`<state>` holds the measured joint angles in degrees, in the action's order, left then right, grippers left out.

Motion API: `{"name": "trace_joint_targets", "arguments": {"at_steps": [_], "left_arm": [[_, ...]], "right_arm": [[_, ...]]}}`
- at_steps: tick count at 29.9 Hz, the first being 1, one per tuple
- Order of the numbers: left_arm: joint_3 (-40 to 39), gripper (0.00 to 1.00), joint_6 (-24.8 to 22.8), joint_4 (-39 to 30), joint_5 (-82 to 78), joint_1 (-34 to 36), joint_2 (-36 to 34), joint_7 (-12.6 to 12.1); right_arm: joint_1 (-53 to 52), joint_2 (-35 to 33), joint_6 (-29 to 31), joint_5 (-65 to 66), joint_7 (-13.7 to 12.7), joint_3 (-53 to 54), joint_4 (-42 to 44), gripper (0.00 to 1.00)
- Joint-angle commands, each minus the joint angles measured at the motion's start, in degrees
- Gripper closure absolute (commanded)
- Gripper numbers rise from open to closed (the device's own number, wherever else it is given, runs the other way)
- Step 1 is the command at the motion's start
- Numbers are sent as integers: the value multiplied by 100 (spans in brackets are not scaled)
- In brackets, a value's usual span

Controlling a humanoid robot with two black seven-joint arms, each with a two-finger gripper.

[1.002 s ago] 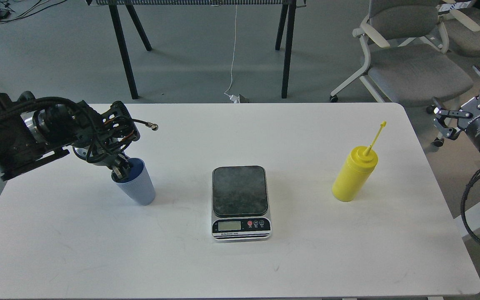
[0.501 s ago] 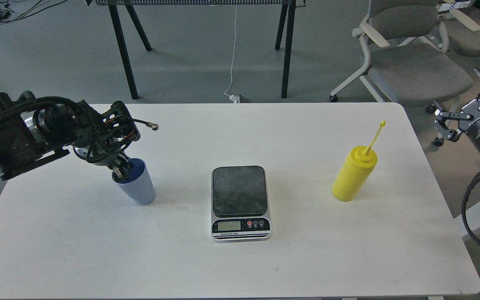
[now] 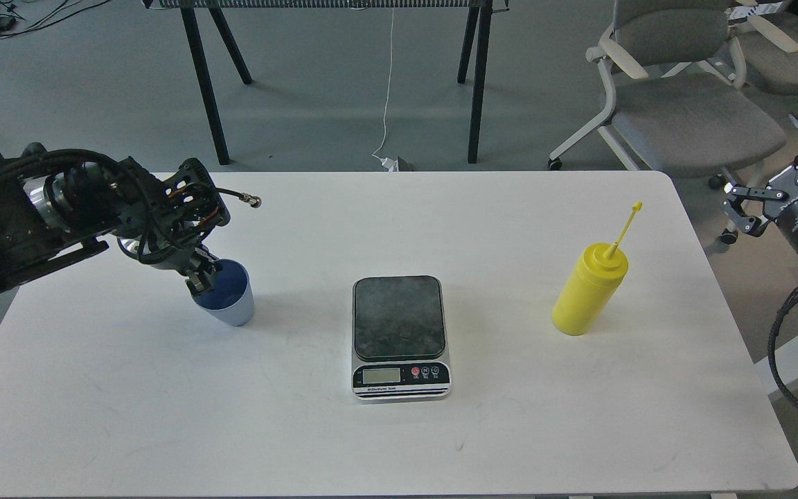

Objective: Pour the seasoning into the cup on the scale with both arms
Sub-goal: 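Close the left gripper on the rim of the blue cup, then lift the blue cup with the left gripper and carry it over the scale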

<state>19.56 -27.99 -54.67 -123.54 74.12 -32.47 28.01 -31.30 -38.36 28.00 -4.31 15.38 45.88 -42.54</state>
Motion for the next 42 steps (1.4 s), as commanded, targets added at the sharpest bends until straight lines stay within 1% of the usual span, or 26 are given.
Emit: {"name": "trace_joint_targets", "arguments": {"at_steps": [1,18,20,23,28,33,42], "left_arm": [[4,100,-1,-8,5,32,-5,-1],[-5,100,-1,-158,49,252,-75,-1],[-14,100,-1,-263,93,400,-101,-1],[-31,100,-1,-649,408,769,-119,-1],[-31,100,-1,-790,814,1358,-14,-1],[-75,100,-1,-1159,1138,1737,557,-1],[-75,99,-1,-1160,1315,1825,1462,-1]], "right_arm": [[1,12,0,0,0,0,0,1],[1,56,0,0,0,35,0,1],[1,56,0,0,0,35,0,1],[1,56,0,0,0,43,0,1],[1,74,0,0,0,35,-9,1],[1,65,0,0,0,43,0,1],[18,56,0,0,0,43,18,1]]}}
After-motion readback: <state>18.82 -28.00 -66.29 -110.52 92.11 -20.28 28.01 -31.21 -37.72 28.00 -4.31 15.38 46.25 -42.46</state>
